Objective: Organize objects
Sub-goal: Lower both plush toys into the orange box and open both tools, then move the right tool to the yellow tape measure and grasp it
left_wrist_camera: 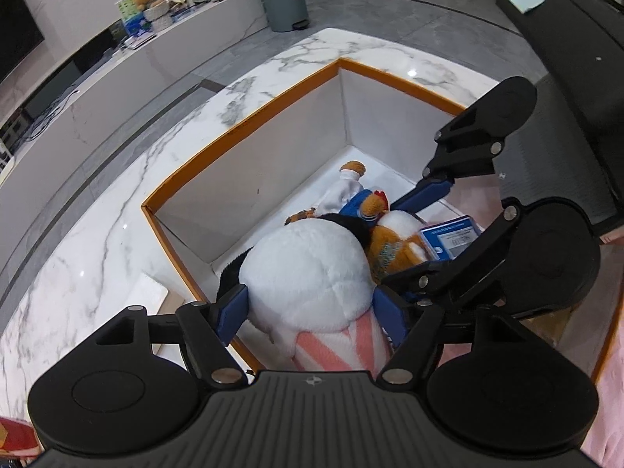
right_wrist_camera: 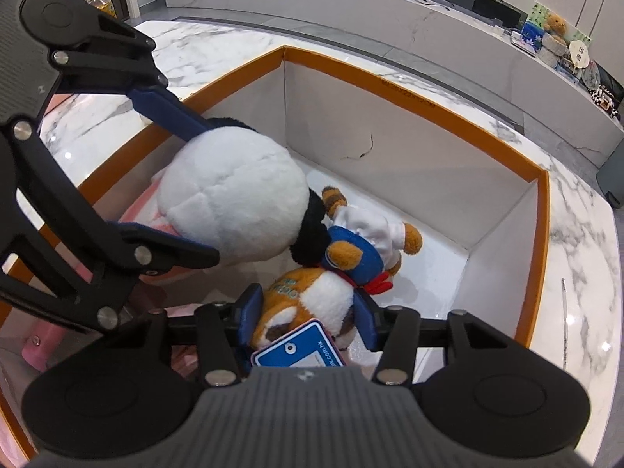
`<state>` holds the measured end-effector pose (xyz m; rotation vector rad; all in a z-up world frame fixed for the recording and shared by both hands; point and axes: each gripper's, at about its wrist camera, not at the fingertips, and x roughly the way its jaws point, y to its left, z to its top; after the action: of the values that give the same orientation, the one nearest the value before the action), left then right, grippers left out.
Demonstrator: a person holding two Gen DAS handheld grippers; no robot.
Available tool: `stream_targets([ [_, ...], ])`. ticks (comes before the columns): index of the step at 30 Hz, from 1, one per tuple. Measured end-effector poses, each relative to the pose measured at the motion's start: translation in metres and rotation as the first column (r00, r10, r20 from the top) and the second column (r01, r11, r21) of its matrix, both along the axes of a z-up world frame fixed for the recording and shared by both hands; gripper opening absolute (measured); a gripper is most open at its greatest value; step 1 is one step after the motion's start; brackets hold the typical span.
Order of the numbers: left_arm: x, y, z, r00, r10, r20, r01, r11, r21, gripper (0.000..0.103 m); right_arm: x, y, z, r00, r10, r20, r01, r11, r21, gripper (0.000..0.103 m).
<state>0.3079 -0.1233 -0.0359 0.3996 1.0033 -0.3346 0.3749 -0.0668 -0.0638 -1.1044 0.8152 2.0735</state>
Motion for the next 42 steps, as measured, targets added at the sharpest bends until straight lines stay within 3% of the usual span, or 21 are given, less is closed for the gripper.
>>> stream_targets([
  [2,0.000,0.004,0.001,1.000,-0.004,-0.009,0.004,1.000,-0.028,0.084,0.000,-0.001,0.001,1.000,-0.006,-0.012,0.006,1.000,-0.005,0.065],
  [11,-0.005,0.012,0.007,0.999,0.034,0.020,-0.032,0.995,-0.092,0.080,-0.001,-0.010,0.013,1.000,0.004,0.018,-0.005,0.999,0.042,0.070],
  [17,-0.023,0.032,0.034,0.993,0.085,0.080,-0.064,0.971,-0.232,0.080,0.008,-0.016,0.035,0.999,-0.052,0.010,0.051,0.996,0.070,0.069],
  [22,-0.042,0.056,0.057,0.986,0.114,0.120,-0.073,0.952,-0.298,0.072,0.010,-0.025,0.060,0.997,-0.056,-0.047,0.060,0.993,0.102,0.057],
  [25,-0.053,0.075,0.065,0.984,0.127,0.125,-0.083,0.947,-0.311,0.072,0.006,-0.028,0.079,0.995,-0.029,-0.098,0.041,0.992,0.118,0.056],
  [29,-0.066,0.102,0.069,0.976,0.166,0.138,-0.121,0.951,-0.286,0.072,-0.014,-0.030,0.107,0.985,0.067,-0.158,-0.044,0.988,0.146,0.055],
  [34,-0.077,0.135,0.062,0.968,0.217,0.129,-0.177,0.947,-0.270,0.072,-0.062,-0.037,0.123,0.959,0.259,-0.118,-0.238,0.957,0.166,0.050],
  [42,-0.093,0.169,0.043,0.971,0.214,0.111,-0.179,0.949,-0.260,0.071,-0.138,-0.043,0.101,0.847,0.530,0.032,-0.531,0.845,0.058,0.050],
])
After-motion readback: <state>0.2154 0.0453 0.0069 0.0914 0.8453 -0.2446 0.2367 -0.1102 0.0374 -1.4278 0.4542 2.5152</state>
